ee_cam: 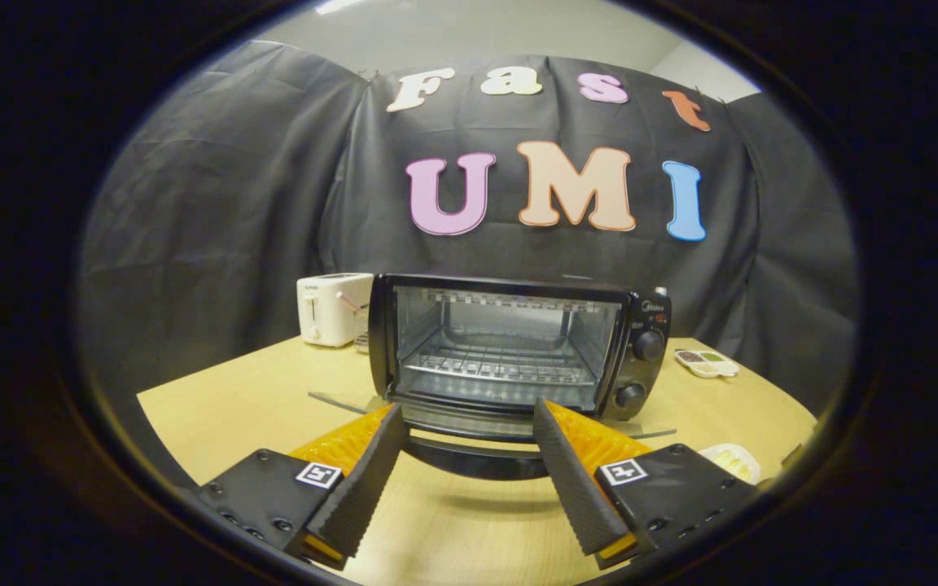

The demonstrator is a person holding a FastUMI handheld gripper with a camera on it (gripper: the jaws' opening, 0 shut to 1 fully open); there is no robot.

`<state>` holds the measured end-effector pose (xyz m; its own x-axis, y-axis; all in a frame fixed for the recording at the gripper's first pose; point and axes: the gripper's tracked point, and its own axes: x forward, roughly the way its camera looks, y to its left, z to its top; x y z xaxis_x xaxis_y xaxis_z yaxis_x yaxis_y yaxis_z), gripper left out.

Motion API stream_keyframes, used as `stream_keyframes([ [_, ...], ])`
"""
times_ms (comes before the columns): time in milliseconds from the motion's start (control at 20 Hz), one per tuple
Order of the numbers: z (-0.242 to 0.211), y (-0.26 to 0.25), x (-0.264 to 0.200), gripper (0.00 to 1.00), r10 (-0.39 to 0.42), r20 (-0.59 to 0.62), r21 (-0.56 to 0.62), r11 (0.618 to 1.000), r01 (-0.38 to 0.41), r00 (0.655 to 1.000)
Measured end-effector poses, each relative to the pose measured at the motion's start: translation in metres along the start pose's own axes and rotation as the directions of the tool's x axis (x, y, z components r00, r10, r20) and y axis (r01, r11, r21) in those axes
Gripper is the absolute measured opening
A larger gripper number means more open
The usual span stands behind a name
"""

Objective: Open the toaster oven, put the food inside, and close the toaster oven door.

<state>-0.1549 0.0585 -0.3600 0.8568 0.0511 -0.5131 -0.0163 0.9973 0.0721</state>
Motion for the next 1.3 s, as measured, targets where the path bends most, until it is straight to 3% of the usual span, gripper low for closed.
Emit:
stream_keyframes([
  [250,-0.034,0.008,-0.006,1.00,0.029,-0.089,0.001,1.000,-0.029,0.996],
  [450,-0.082,0.016,-0.004,1.00,0.085,-0.226,0.086,0.994,-0.067,0.970],
  [750,-0.072,0.014,-0.004,1.00,0.100,-0.187,0.079,0.993,-0.086,0.977],
  [900,-0.064,0.007,-0.003,1.00,0.108,-0.184,0.132,0.988,-0.084,0.977],
  [1100,-0.042,-0.040,0.002,1.00,0.028,-0.146,0.158,0.987,-0.005,0.989],
  [1300,-0.017,-0.131,-0.007,1.00,-0.147,-0.087,0.154,0.975,0.159,0.985],
])
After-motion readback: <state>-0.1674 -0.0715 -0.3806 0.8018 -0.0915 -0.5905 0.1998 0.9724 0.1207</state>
